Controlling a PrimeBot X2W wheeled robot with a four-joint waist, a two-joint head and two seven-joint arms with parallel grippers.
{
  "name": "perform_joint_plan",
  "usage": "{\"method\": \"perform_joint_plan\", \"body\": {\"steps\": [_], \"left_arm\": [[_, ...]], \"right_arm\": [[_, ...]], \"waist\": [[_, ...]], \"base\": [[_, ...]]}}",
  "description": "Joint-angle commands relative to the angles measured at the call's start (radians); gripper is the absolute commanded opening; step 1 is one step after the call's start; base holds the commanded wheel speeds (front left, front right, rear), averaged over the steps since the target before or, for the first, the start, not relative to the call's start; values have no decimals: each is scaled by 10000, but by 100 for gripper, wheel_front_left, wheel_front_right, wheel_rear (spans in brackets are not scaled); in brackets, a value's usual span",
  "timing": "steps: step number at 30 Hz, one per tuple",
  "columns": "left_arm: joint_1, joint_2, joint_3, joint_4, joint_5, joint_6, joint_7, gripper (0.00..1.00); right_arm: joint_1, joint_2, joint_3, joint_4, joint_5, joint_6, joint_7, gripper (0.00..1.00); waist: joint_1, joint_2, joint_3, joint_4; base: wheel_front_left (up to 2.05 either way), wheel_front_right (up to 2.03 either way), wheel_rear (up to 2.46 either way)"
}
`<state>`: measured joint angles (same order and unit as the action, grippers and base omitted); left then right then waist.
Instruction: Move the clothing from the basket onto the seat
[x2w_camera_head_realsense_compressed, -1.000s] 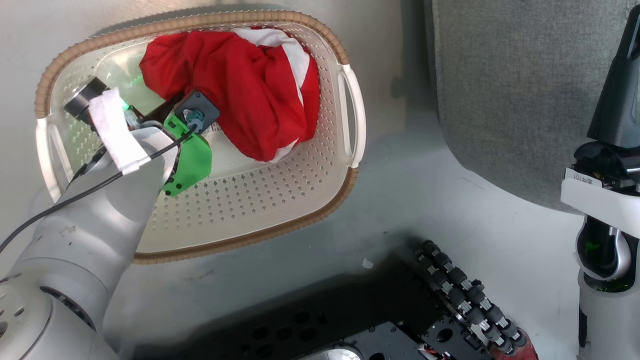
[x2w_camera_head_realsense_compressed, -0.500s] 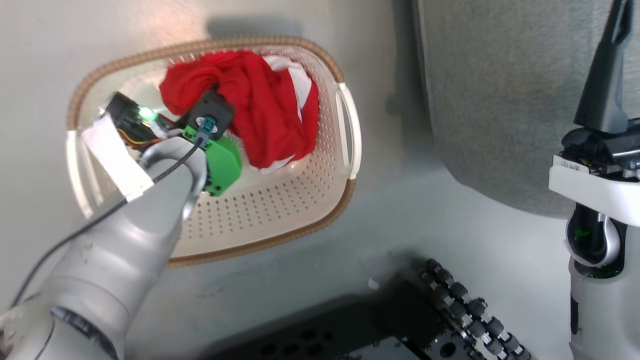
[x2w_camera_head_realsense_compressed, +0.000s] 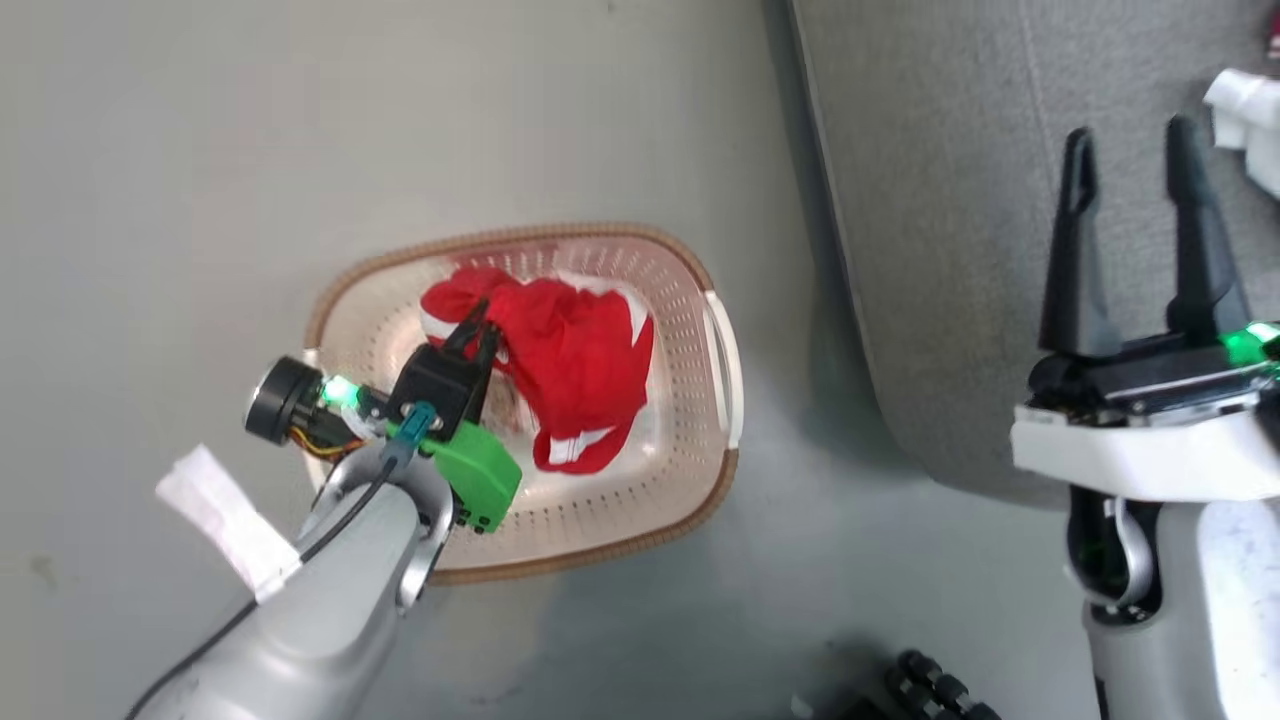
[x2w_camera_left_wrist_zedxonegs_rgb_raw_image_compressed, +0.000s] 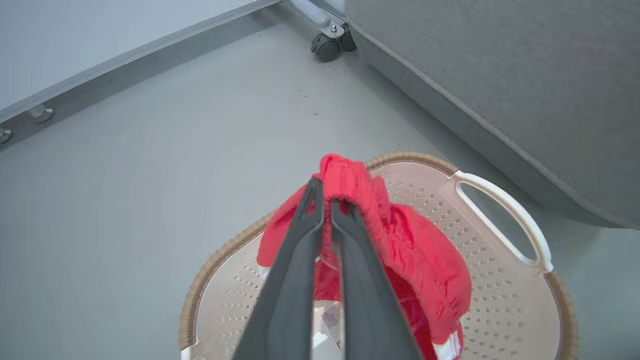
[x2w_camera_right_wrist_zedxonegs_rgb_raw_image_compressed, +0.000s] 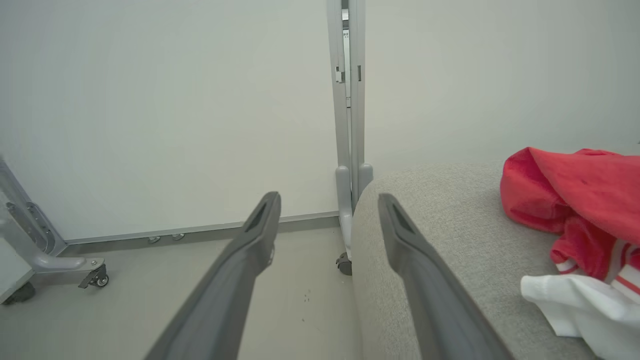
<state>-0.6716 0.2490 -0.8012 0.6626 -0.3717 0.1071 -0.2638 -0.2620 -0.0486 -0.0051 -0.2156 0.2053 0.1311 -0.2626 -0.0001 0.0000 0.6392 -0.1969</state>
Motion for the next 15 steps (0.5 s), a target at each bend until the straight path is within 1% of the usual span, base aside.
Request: {"method": "perform_joint_plan", "body": {"steps": [1,6,8,11,15], "left_arm": [[514,-20,281,-340,29,85,-9,0],[1679,-254,1567,-1696,52,219,-9,0],[2046,-412,1940,-2159,63,41,-9,0],[2387,-512,2283,-2691,360,-208,-9,0],[2767,-634,2668,-3296,632,-371,-10,0]], "right_arm": [[351,-34,94,133,-37,-7,-33,100],[1000,-35,492,483,-9,-7,-33,100],[1282,-35,619,629,-74,-7,-33,100],[1723,-32,975,930,-276,-5,-33,100],[2263,-35,1338,1274,-394,-5,-33,100]], "waist": [[1,0,-2294,771],[1,0,-3537,923],[1,0,-3980,992],[1,0,-4701,1088],[1,0,-5563,1119]], "base": [[0,0,0],[0,0,0],[0,0,0],[0,0,0],[0,0,0]]}}
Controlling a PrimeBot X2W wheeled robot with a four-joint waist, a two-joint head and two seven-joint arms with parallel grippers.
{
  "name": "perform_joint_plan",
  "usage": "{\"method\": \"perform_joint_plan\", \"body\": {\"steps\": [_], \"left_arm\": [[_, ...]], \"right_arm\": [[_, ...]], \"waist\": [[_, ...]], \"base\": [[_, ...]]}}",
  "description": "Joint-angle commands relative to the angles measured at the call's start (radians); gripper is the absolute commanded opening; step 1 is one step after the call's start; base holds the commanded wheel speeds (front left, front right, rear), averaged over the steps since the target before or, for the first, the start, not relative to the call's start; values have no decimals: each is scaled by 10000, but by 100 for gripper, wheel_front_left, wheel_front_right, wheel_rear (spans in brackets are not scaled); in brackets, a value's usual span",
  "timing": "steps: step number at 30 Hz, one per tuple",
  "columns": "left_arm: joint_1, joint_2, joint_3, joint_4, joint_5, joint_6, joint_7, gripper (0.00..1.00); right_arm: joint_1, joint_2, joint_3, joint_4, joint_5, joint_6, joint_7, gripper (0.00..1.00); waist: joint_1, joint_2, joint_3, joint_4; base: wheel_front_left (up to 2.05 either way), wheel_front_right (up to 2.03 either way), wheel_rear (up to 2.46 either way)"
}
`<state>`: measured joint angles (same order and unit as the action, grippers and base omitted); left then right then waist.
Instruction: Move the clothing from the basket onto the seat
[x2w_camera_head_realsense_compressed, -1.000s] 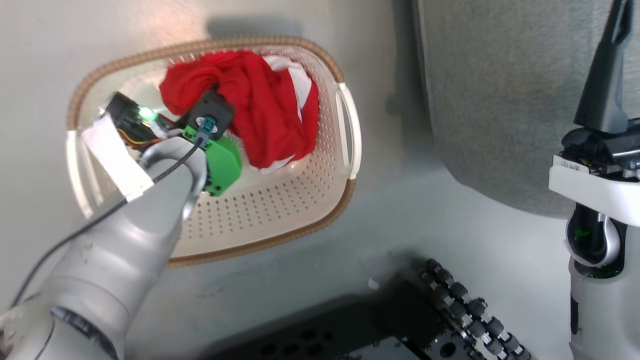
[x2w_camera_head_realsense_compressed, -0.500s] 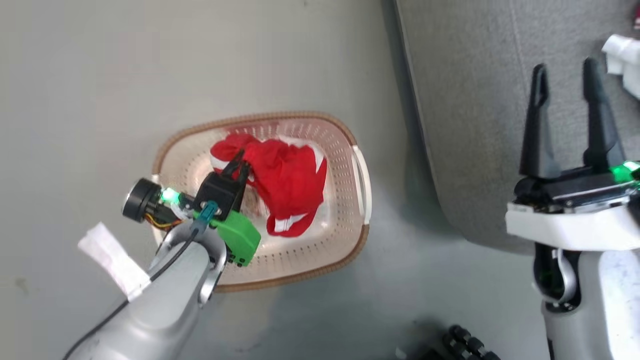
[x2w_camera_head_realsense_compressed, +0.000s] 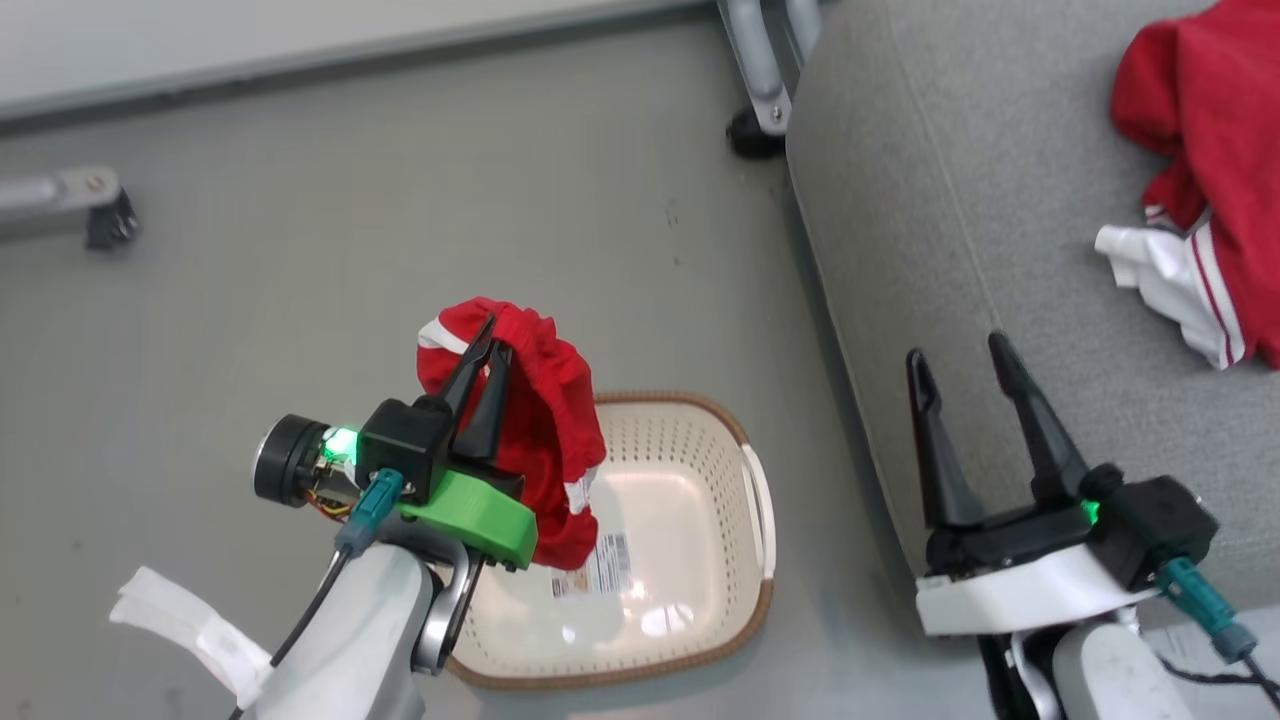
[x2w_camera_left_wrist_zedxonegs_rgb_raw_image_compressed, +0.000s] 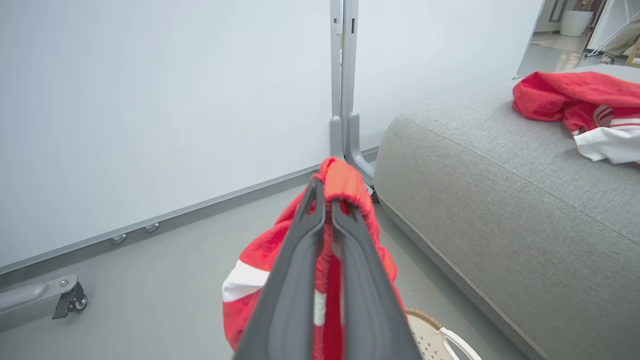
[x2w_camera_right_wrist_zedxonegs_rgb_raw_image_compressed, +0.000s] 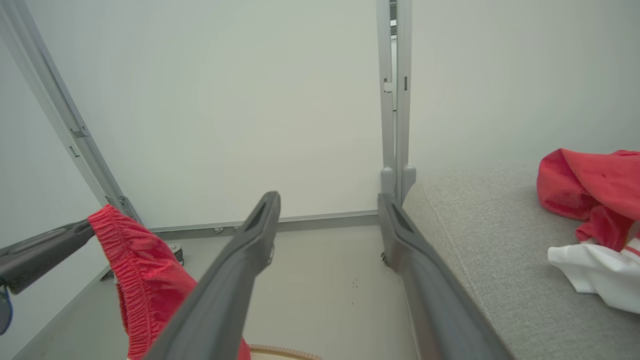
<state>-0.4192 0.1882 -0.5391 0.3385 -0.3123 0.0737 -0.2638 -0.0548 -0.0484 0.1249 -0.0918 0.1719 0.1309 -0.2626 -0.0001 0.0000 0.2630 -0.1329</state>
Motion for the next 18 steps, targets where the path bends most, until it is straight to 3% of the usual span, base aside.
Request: {"method": "perform_joint_plan", "body": {"steps": [1,10,18], "left_arm": [[317,-42,125,-204,104,-45,-10,0],[668,-360,439,-1282,438,-536,-10,0],[511,-710,120,-1516,677,-893,-9,0]], "right_arm": [[301,-34,121,103,-100,-3,-33,100],[916,-34,542,372,-255,-3,-33,100],[1061,-36,1260,449,-360,-3,-33,100]], "waist": [[1,0,-1953,472],[1,0,-2785,474],[1,0,-2983,617]], "base": [[0,0,0],[0,0,0],[0,0,0]]}}
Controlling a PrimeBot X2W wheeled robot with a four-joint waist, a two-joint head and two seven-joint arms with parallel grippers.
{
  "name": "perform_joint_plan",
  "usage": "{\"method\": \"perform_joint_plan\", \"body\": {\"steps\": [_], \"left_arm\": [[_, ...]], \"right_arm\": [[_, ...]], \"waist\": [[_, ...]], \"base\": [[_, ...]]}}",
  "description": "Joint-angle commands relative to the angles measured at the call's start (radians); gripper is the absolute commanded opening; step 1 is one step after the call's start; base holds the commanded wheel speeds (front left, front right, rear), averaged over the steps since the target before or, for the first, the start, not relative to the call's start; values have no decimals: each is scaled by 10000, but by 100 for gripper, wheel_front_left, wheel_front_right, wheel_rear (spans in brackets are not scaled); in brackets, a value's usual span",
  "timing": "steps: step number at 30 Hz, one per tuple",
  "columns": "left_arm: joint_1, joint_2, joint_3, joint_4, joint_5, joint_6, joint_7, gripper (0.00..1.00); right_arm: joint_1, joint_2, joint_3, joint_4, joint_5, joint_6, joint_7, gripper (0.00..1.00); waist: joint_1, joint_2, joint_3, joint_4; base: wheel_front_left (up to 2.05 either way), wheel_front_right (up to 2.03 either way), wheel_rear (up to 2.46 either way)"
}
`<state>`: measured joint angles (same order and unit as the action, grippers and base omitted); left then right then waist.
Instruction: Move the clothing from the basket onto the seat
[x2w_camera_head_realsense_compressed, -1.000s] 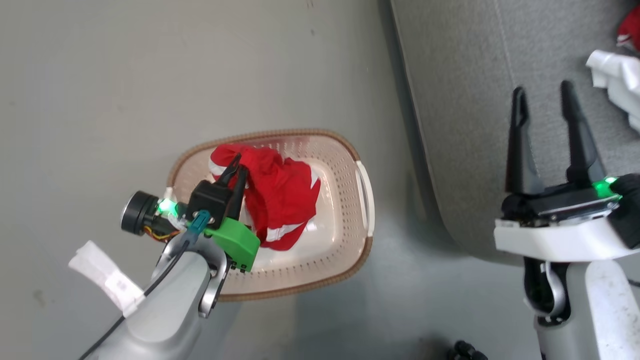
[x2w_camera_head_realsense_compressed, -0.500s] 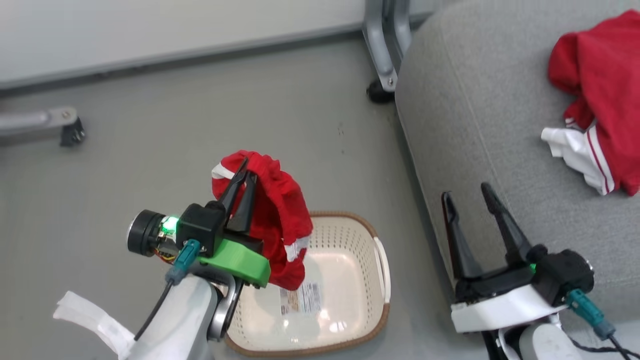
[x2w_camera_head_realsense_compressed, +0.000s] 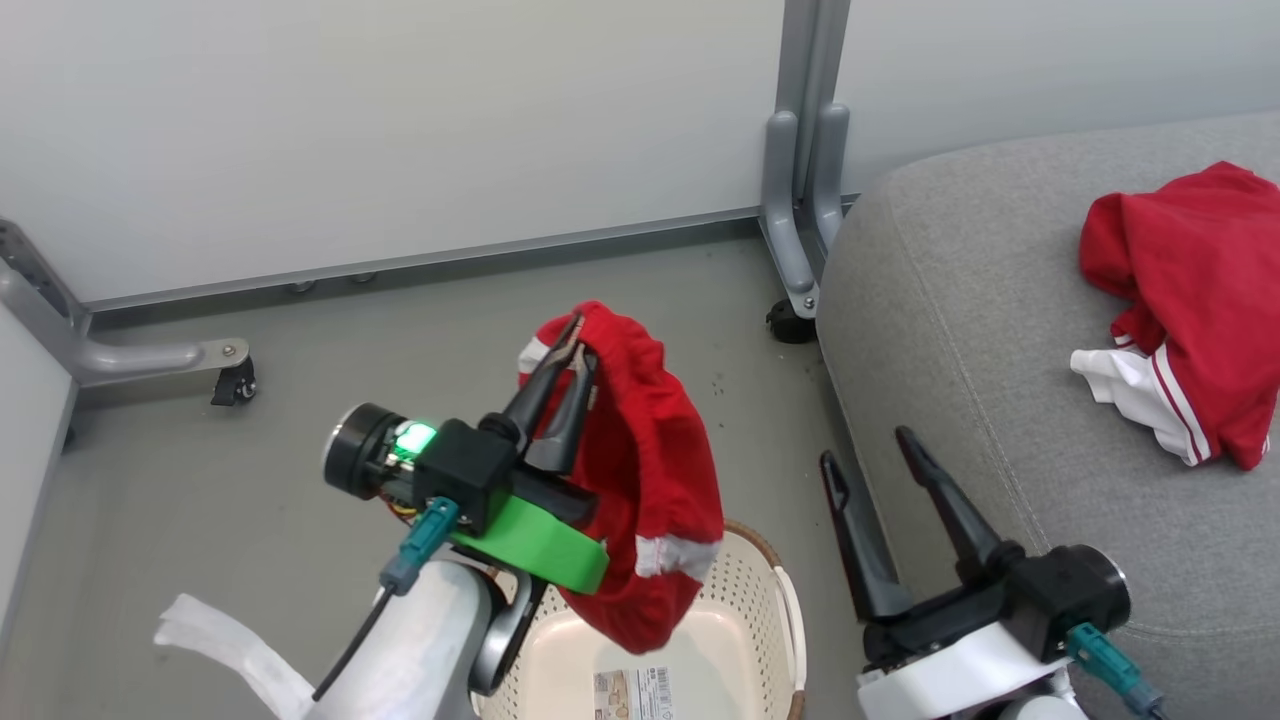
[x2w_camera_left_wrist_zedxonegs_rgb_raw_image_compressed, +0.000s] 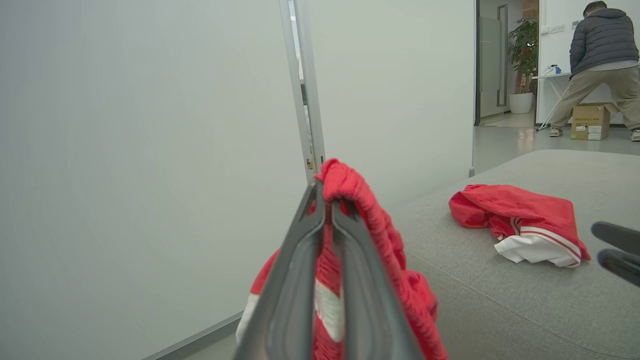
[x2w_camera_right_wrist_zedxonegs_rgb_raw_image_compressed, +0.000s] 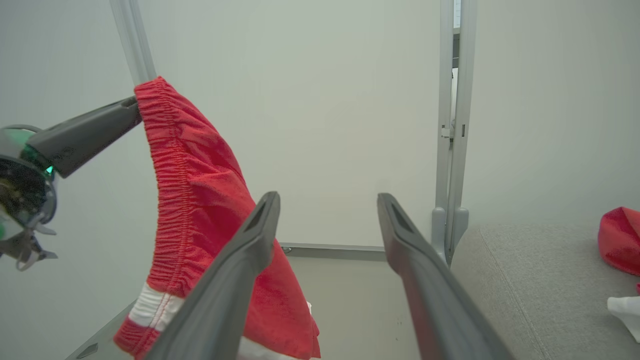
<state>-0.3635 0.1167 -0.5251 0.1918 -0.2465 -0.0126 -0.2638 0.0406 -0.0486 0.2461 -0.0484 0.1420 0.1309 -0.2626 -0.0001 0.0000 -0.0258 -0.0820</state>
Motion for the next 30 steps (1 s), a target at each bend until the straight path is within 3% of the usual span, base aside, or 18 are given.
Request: {"method": "perform_joint_plan", "body": {"steps": [1,12,30], "left_arm": [[-76,-38,-114,-60,58,-91,-10,0],[-349,-332,-1342,-530,45,-666,511,0],[-557,-151,-2284,-2015,-166,-937,1409,0]], "right_arm": [[69,-36,198,-1,-61,-3,-33,100],[-512,-96,1323,158,590,-3,-33,100],[-893,-81,1085,1827,821,-3,-33,100]], "waist": [[1,0,-95,127],[1,0,-62,341],[1,0,132,598]], "base": [[0,0,0],[0,0,0],[0,0,0]]}}
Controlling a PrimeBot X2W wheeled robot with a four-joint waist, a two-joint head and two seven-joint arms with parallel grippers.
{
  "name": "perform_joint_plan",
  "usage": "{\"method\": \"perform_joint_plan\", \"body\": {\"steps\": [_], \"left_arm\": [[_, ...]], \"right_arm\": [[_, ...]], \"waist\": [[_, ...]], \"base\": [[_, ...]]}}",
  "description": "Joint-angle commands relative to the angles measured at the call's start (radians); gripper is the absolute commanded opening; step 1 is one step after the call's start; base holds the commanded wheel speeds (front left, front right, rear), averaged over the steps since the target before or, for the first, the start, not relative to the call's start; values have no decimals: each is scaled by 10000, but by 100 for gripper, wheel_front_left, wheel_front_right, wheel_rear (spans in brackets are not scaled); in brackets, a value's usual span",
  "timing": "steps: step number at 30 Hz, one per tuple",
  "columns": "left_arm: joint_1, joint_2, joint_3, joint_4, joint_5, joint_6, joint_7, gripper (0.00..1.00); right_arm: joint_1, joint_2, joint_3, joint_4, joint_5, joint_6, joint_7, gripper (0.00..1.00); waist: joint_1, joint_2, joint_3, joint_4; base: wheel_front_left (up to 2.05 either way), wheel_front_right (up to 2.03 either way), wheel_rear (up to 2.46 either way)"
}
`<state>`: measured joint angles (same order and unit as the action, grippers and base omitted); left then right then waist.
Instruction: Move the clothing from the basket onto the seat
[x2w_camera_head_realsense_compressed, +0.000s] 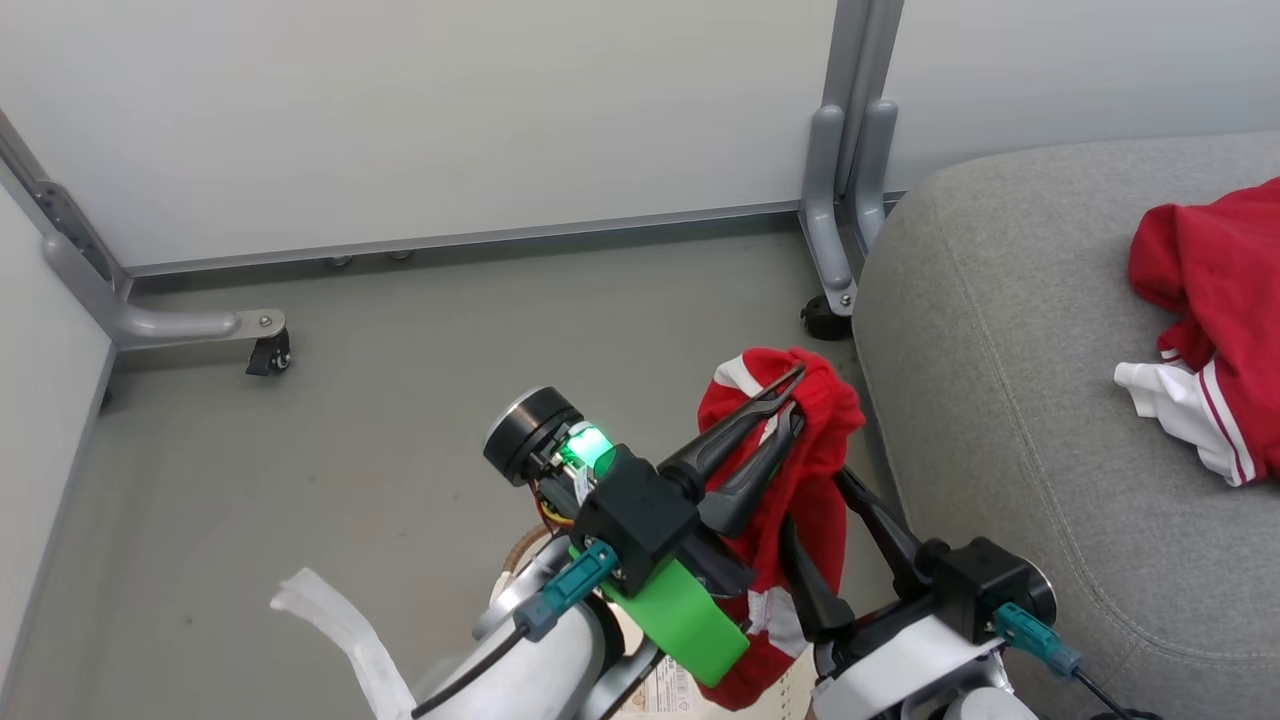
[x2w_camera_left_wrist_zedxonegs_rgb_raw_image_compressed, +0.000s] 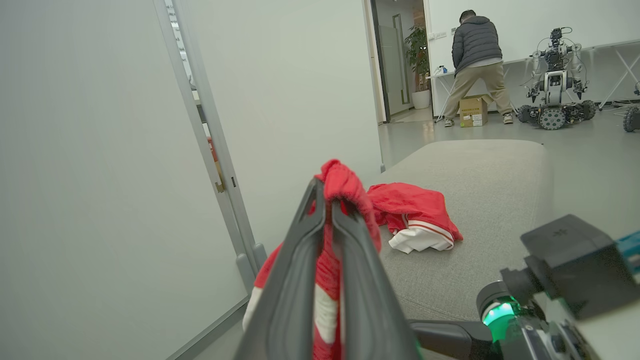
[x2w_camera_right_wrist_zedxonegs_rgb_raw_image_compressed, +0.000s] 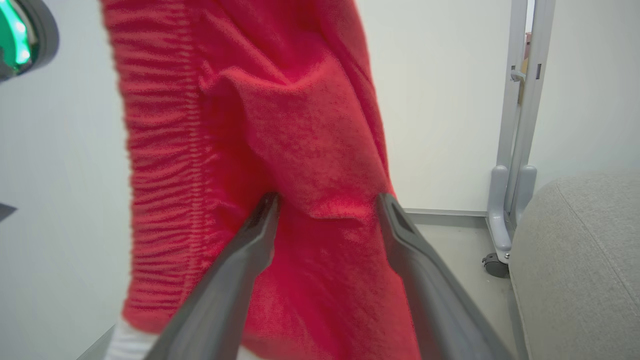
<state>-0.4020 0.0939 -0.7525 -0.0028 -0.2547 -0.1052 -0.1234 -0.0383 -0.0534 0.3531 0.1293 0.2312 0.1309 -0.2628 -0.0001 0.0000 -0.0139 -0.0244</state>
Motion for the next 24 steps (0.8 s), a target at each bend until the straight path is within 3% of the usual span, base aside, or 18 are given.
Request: {"method": "perform_joint_plan", "body": {"steps": [1,15,17,18,24], "left_arm": [[-181,96,-35,-99,-87,-19,25,0],[-238,372,-223,-364,-175,-55,322,0],[-243,380,-257,-385,-193,-58,322,0],[-254,394,-277,-393,-205,-61,330,0],[-283,481,-310,-357,-94,12,313,0]], "right_arm": [[-120,-32,31,133,-92,-3,-31,100],[-211,5,-152,613,-135,-3,-31,100],[-277,-48,59,614,-95,-3,-31,29],[-295,-106,225,668,7,-3,-31,0],[-434,-244,405,676,213,-3,-31,0]], "waist": [[1,0,20,39],[1,0,54,241],[1,0,67,262],[1,0,75,274],[1,0,132,322]], "base": [[0,0,0],[0,0,0],[0,0,0],[0,0,0],[0,0,0]]}}
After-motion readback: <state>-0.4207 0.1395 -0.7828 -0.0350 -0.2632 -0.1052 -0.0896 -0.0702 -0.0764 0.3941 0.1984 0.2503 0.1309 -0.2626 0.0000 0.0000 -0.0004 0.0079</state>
